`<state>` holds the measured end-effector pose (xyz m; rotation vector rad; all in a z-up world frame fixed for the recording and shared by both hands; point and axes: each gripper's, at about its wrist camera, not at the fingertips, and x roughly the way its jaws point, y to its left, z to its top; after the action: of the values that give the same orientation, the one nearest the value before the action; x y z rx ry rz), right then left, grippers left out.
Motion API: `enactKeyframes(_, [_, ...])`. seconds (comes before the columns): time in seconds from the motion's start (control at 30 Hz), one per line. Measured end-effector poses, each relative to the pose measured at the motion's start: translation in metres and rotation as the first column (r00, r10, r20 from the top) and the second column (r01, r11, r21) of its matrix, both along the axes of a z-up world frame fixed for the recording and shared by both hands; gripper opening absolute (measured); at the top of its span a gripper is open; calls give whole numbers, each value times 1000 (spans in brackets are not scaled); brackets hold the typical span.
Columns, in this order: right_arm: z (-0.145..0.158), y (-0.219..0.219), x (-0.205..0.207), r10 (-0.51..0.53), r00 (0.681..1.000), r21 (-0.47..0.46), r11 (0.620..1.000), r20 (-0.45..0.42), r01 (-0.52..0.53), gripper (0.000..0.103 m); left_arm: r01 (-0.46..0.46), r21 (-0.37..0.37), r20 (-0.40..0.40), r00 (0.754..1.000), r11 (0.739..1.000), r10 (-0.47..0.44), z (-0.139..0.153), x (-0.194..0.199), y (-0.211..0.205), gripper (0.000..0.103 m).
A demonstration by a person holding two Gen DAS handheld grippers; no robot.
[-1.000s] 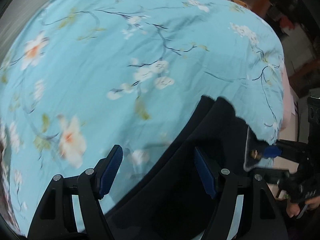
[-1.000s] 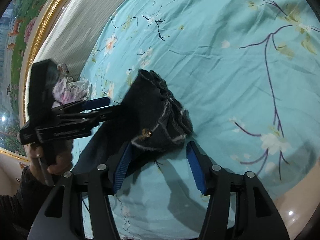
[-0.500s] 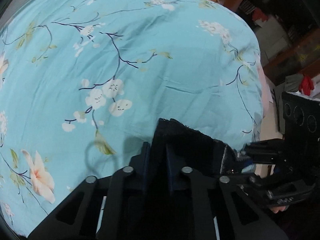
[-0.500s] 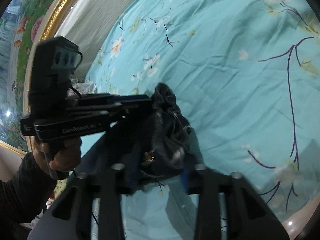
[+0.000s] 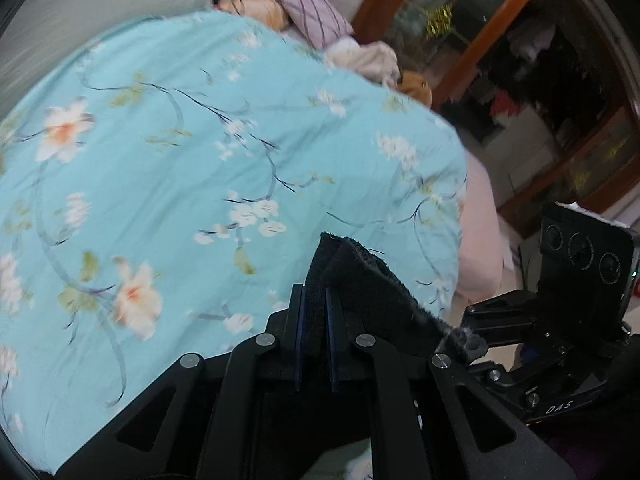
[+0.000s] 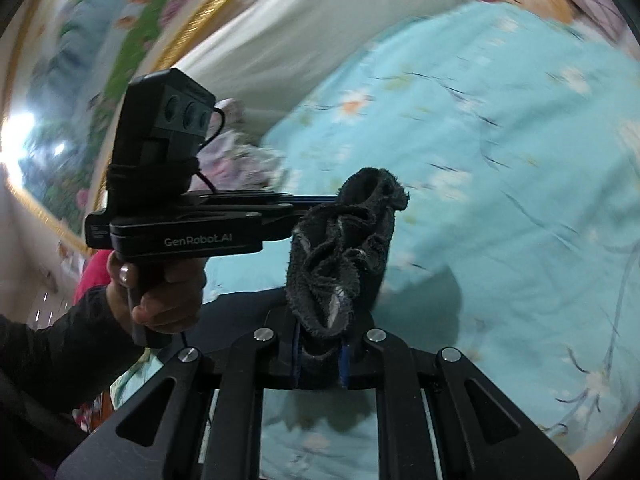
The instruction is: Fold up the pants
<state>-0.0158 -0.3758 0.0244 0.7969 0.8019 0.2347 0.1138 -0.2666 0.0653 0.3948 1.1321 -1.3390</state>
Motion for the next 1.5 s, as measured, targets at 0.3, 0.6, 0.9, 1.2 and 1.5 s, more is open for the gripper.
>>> enactKeyframes(0.3, [30, 69, 38, 227, 971, -30, 974, 77, -226, 15, -170, -83, -15, 986, 982, 169, 32, 22, 90, 0])
enactKeyframes(0.6, [-6, 145, 70, 412, 911, -19, 911, 14, -412, 15, -364, -6, -97, 927, 931, 362, -14, 37, 178, 0])
enactKeyframes(0.9, [-53, 196, 94, 519, 849, -26, 852, -102, -524, 15, -529, 98, -209, 817, 843, 537, -82, 42, 238, 0])
enactKeyframes(1.2, [-81, 206, 106, 545, 817, -11, 831, -189, -557, 20, -571, 155, -256, 765, 806, 591, -119, 44, 246, 0])
enactKeyframes(1.5, [-60, 229, 114, 603, 782, -17, 790, -155, -612, 51, -688, 151, -273, 661, 710, 699, -116, 44, 295, 14])
